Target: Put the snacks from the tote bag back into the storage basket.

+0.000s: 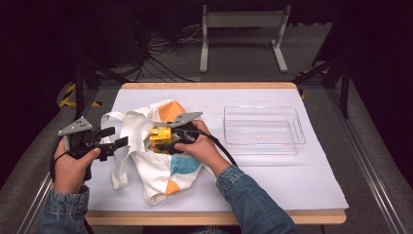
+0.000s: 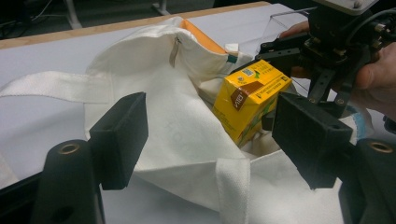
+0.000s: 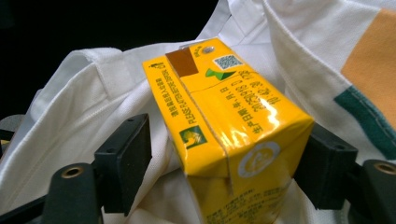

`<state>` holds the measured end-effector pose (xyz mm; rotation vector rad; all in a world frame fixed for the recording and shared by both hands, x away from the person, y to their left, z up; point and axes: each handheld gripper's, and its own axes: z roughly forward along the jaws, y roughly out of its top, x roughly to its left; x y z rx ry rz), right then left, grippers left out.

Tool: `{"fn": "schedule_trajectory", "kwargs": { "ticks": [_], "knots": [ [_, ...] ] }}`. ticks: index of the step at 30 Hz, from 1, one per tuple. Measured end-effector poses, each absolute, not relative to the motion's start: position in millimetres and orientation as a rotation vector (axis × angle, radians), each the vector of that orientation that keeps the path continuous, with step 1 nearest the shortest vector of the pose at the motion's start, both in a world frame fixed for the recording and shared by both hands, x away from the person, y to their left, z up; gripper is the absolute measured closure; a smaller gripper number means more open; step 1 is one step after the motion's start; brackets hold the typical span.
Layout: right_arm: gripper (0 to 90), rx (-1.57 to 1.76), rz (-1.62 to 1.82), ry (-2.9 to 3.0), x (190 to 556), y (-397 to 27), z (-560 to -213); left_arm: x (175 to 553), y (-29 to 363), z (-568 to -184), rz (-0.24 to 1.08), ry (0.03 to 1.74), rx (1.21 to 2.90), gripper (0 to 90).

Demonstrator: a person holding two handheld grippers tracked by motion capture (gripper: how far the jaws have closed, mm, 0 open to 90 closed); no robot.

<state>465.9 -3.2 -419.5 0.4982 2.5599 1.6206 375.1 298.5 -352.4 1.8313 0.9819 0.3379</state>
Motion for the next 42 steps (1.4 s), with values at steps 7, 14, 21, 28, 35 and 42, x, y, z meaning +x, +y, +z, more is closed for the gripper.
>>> {"fn": "schedule_trajectory", "kwargs": {
  "ticks": [7, 14, 21, 28, 35, 42],
  "knots": [
    [29.1, 0.470, 1.608, 2.555, 465.8, 0.1, -418.1, 375.1, 297.8, -352.4, 0.334, 0.980, 1.835, 28.0],
    [38.4, 0.437, 1.572, 2.533, 464.0, 0.3, -419.7, 375.4, 298.1, -352.9, 0.335, 0.981, 1.834, 28.0],
    [50.7, 0.348, 1.527, 2.543, 459.7, -0.4, -415.5, 375.6, 297.9, -352.9, 0.336, 0.980, 1.834, 28.0],
    [51.9, 0.303, 1.475, 2.531, 455.3, 1.3, -411.4, 375.9, 298.0, -353.3, 0.335, 0.981, 1.833, 28.0],
    [52.2, 0.319, 1.493, 2.490, 451.9, 3.0, -396.5, 376.0, 299.9, -353.3, 0.331, 0.982, 1.827, 28.2],
    [52.2, 0.291, 1.557, 2.443, 449.2, -3.2, -373.1, 375.3, 299.3, -352.8, 0.329, 0.983, 1.824, 28.2]
  ]
}}
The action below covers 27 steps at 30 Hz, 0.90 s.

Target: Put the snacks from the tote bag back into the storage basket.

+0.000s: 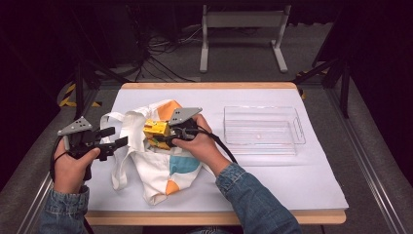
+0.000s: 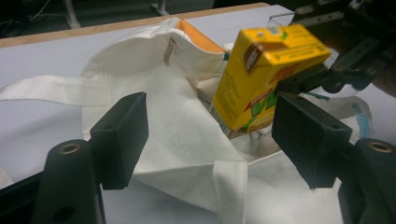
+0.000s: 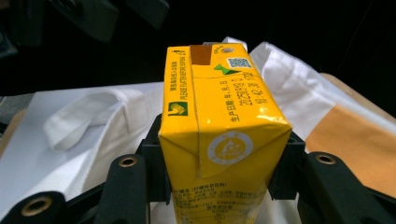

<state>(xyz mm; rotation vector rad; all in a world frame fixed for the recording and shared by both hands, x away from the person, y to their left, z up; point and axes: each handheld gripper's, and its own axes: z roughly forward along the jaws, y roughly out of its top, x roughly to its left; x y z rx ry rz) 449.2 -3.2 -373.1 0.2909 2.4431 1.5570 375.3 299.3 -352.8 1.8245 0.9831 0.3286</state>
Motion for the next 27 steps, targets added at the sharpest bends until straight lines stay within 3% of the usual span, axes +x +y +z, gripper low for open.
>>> {"fn": "schedule_trajectory", "kwargs": {
  "ticks": [9, 27],
  "knots": [
    [52.2, 0.289, 1.659, 2.383, 447.7, -27.3, -341.2, 375.5, 299.7, -352.9, 0.330, 0.983, 1.827, 28.2],
    [52.0, 0.285, 1.739, 2.335, 446.0, -80.3, -316.2, 376.0, 298.9, -353.3, 0.329, 0.985, 1.834, 27.8]
  ]
}}
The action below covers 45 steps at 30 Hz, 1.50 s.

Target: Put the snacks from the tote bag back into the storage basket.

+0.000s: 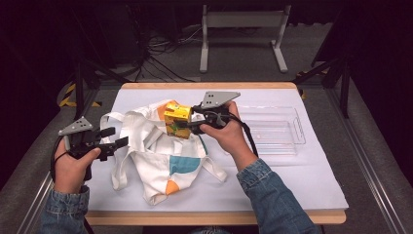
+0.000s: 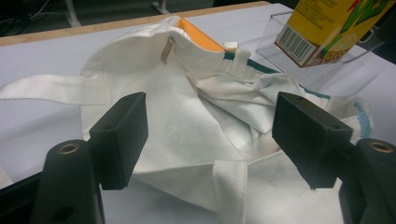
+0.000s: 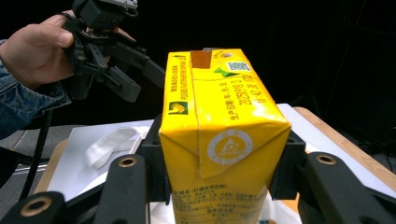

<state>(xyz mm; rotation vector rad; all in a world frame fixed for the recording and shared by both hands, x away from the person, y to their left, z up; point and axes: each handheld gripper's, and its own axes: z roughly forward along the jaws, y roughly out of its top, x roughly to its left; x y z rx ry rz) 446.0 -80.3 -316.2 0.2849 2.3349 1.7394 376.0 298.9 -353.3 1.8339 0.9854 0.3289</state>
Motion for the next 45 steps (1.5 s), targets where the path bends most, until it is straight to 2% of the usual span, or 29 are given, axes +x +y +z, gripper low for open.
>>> {"fn": "schedule_trajectory", "kwargs": {
  "ticks": [32, 45],
  "knots": [
    [51.9, 0.277, 1.673, 2.304, 425.2, -180.3, -294.7, 364.3, 306.4, -355.9, 0.348, 1.045, 1.829, 18.2],
    [51.8, 0.358, 1.656, 2.246, 419.6, -227.1, -299.9, 355.8, 313.4, -360.1, 0.361, 1.077, 1.831, 16.7]
  ]
}}
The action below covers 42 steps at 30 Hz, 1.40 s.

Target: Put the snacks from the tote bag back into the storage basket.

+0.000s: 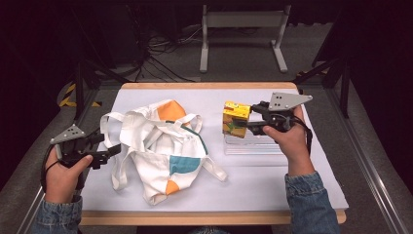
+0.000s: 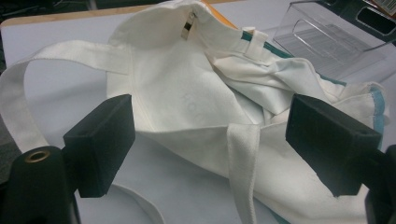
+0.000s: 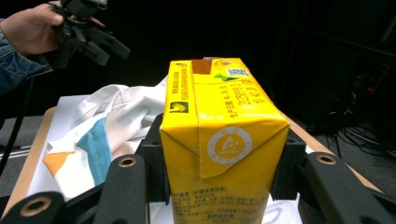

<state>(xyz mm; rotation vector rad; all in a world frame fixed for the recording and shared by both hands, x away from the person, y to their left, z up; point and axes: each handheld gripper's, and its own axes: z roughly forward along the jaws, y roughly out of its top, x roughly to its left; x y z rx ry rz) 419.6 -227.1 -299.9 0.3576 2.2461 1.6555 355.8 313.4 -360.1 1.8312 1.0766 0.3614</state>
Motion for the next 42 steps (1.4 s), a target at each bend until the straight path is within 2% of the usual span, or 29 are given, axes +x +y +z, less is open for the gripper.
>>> {"fn": "schedule_trajectory", "kwargs": {
  "ticks": [20, 42],
  "knots": [
    [51.7, 0.449, 1.581, 2.278, 438.6, -254.1, -335.2, 356.5, 314.1, -361.0, 0.366, 1.067, 1.829, 16.6],
    [51.7, 0.473, 1.472, 2.388, 454.2, -250.7, -363.2, 357.7, 313.5, -362.3, 0.364, 1.064, 1.836, 16.3]
  ]
}}
